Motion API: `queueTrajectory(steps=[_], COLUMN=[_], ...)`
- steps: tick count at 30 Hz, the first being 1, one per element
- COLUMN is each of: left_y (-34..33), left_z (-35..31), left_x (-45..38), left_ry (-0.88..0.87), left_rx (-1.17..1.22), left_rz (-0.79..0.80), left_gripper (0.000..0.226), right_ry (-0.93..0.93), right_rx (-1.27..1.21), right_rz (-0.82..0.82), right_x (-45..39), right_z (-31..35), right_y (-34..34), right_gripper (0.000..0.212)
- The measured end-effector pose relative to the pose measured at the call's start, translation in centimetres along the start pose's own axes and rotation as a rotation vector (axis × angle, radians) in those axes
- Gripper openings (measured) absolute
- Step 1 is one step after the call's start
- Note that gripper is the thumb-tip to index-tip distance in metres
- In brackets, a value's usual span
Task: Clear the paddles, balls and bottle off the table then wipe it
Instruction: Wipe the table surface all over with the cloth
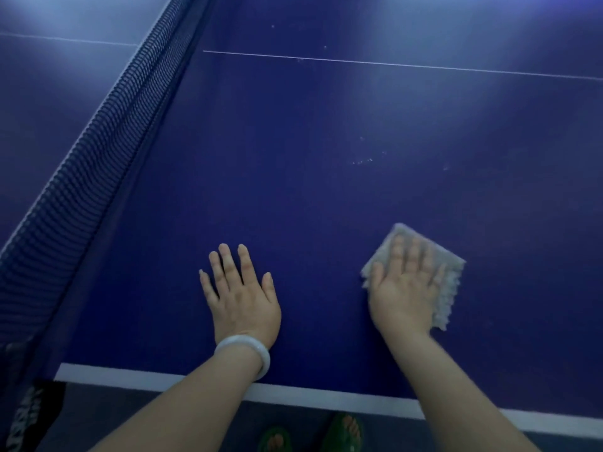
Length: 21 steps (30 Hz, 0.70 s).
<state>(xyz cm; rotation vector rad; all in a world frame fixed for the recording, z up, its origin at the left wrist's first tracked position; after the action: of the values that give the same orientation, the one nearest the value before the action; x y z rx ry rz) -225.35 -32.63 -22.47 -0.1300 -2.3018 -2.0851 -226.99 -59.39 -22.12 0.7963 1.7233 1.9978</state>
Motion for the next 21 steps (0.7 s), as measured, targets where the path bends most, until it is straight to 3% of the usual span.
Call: queueTrajectory(steps=[4, 10, 14, 16, 21], left_y=[-0.1, 0.5, 0.8, 0.5, -1.1], left_z=[-0.1, 0.0, -4.6, -7.9, -11.1], left_x=[0.1, 0.4, 2.4, 3.7, 5.9], left_ry=[-0.008, -0.084, -0.307, -0.379, -0.358], left_rx=[0.009, 0.175, 0.306, 0.295, 0.138], left_rz=[0.002, -0.022, -0.026, 0.007, 0.043], left_gripper=[0.067, 0.062, 0.058, 0.061, 0.068], right_ry=[0.393, 0.428, 0.431, 0.439, 0.432], right_rx=[-0.016, 0.024, 0.009, -0.002, 0.051], right_rz=[-0.038, -0.003, 0.016, 0.012, -0.039], right_x=[9.8, 11.0, 11.1, 11.5, 10.8], right_z=[5.0, 3.2, 2.9, 1.4, -8.5], right_y=[-1.6, -2.0, -1.9, -1.8, -0.8], right_gripper=[0.062, 0.061, 0.061, 0.061, 0.058])
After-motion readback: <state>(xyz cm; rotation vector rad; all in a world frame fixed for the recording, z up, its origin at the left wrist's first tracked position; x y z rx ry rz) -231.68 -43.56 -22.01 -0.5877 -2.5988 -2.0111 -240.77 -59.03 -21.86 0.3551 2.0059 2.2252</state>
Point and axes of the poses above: each hand's wrist, its own x-axis away from the middle knuckle, its own y-axis out of the back of the hand, z = x × y, the point moved 8 cm from there along -x, towards the middle knuckle, and after that the axes turned 14 degrees about -y, right-handed, at the moved point
